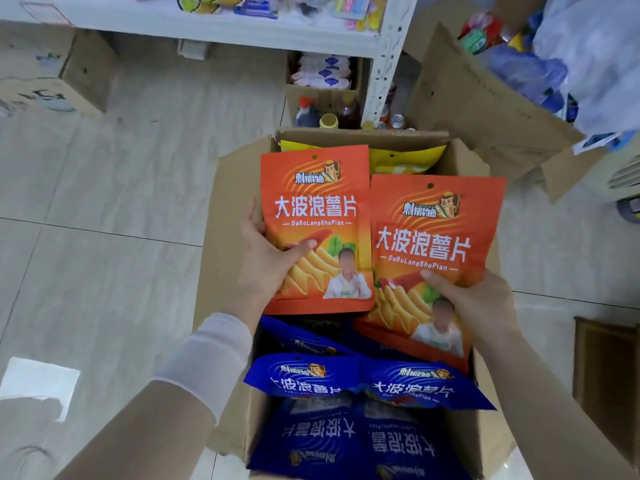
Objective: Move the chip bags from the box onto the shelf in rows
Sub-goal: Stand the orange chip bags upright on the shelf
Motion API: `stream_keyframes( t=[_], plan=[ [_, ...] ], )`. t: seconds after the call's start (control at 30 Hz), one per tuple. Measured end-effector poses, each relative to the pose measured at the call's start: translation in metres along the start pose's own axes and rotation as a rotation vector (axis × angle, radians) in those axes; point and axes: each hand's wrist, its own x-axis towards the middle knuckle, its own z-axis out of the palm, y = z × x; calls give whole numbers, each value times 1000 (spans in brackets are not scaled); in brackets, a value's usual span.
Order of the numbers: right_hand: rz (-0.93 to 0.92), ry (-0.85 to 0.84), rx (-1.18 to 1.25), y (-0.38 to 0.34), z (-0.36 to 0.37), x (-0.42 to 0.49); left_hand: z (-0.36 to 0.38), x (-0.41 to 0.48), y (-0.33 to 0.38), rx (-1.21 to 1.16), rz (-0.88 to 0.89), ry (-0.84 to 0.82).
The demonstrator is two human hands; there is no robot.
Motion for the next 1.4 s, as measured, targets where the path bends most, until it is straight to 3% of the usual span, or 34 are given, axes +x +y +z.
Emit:
stream_keyframes(
  t=[0.37,0.53,0.87,1.13,1.4],
  plan=[
    [27,-56,29,-3,-10,-24,-13,-19,10,-195,-195,-117],
    [22,-21,125,-23,-41,-53,-48,-58,42,-425,-227,-120],
    [-74,-18,192,-98,-90,-133,-172,-175,88,-474,-107,-138],
    [-231,-57,257,-169,-50,-206,-277,-221,99,-526,-30,-92],
    [-310,-118,281,-263,64,-337,-433,-240,70,-531,29,-76]
  ],
)
